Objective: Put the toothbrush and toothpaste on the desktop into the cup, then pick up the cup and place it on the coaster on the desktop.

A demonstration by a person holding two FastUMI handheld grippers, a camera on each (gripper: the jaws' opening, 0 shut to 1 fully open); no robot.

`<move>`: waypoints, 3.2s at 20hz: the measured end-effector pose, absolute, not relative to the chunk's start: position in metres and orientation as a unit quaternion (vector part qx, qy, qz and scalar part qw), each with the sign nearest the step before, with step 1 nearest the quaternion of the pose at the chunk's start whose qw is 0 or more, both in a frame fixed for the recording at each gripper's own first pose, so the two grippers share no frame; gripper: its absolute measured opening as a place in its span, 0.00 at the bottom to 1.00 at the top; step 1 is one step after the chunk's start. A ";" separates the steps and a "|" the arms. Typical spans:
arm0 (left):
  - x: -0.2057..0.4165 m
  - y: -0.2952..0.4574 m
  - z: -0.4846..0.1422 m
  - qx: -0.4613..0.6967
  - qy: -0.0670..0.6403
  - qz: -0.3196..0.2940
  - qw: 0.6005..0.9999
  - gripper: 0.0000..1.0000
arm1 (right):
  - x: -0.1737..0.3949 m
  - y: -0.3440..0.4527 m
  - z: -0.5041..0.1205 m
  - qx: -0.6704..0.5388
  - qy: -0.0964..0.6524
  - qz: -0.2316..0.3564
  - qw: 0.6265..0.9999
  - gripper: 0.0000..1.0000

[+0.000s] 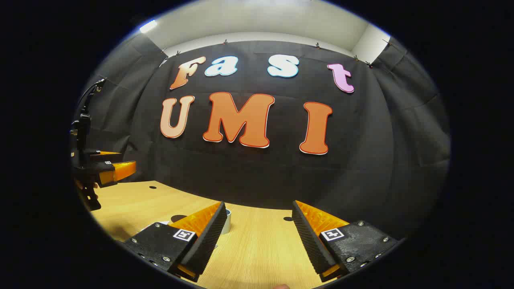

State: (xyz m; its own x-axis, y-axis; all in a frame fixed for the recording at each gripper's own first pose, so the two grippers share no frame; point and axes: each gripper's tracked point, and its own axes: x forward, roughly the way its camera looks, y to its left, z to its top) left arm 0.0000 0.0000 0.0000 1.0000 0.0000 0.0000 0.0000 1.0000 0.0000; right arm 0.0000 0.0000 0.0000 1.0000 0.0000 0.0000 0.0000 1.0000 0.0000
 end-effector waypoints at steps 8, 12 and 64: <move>0.023 0.014 -0.006 -0.002 0.009 -0.016 1.000 1.00 | 0.021 0.016 -0.019 0.003 0.052 0.001 0.999 0.98; 0.034 0.018 -0.007 -0.016 0.021 -0.027 0.999 1.00 | 0.024 0.035 -0.031 -0.002 0.084 0.014 0.996 0.98; 0.015 -0.055 -0.245 -0.042 0.434 -0.139 0.889 0.24 | 0.023 0.160 -0.222 0.059 0.458 0.069 0.884 0.05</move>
